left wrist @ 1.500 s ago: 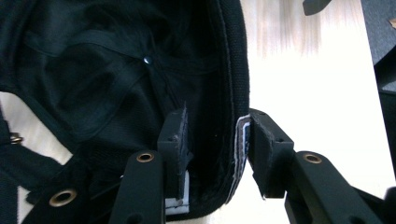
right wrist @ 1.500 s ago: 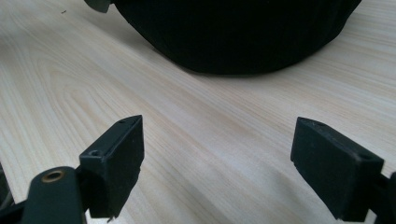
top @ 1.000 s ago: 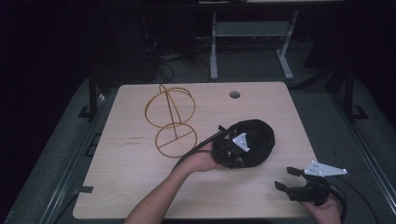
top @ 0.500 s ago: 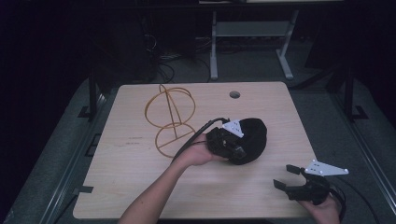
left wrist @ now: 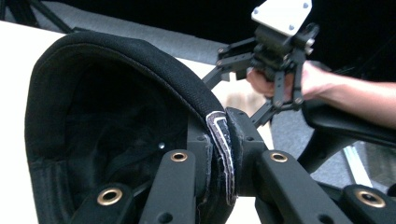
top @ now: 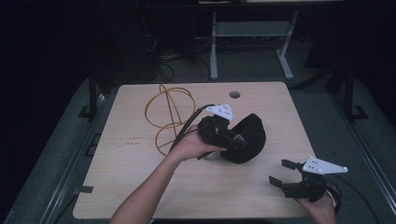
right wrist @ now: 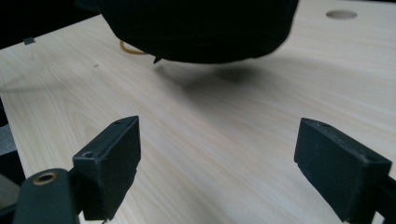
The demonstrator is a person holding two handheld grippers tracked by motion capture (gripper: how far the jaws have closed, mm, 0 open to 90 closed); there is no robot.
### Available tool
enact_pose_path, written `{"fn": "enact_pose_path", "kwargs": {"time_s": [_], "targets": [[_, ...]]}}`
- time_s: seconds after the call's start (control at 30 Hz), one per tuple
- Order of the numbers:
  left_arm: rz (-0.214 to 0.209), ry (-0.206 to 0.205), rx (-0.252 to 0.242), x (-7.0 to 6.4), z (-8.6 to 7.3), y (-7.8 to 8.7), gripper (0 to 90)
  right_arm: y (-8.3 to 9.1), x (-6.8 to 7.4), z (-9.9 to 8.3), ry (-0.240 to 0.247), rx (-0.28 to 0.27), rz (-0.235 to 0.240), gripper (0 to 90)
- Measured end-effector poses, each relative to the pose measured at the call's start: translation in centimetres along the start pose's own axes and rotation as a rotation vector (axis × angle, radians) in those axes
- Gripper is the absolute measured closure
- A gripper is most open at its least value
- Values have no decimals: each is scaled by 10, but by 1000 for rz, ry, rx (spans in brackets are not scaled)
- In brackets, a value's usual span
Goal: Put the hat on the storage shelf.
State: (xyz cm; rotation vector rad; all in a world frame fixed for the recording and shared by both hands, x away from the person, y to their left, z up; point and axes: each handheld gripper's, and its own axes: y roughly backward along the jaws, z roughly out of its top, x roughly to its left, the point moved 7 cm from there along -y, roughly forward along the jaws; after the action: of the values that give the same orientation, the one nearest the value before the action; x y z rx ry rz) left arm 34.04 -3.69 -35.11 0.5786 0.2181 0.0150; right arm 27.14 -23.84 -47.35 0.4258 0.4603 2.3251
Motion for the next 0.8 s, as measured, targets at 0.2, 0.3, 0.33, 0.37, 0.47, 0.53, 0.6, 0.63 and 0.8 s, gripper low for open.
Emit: {"fn": "enact_pose_path", "kwargs": {"time_s": [0.2, 0.3, 0.33, 0.37, 0.47, 0.53, 0.6, 0.63, 0.8], "targets": [[-8, -10, -15, -5, 10, 3, 805, -3, 6, 15, 39, -40, 8, 142], [-42, -14, -26, -9, 14, 2, 804, -4, 7, 22, 52, -60, 8, 142], [-50, -19, -27, -10, 16, 2, 804, -5, 7, 25, 55, -68, 9, 142], [-57, -23, -24, -11, 17, 1, 804, -6, 7, 27, 54, -72, 8, 142], [-65, -33, -26, -14, 22, -1, 801, -9, 5, 30, 59, -80, -6, 144], [-63, -40, -24, -16, 24, -1, 800, -10, 5, 32, 67, -93, -13, 145], [-62, -49, -13, -18, 25, -2, 801, -8, 6, 35, 61, -107, -1, 144], [-60, -51, -12, -19, 25, -2, 801, -7, 6, 37, 62, -119, 4, 144], [-55, -61, 7, -20, 23, -5, 801, 1, 10, 48, 78, -176, 18, 139]]}}
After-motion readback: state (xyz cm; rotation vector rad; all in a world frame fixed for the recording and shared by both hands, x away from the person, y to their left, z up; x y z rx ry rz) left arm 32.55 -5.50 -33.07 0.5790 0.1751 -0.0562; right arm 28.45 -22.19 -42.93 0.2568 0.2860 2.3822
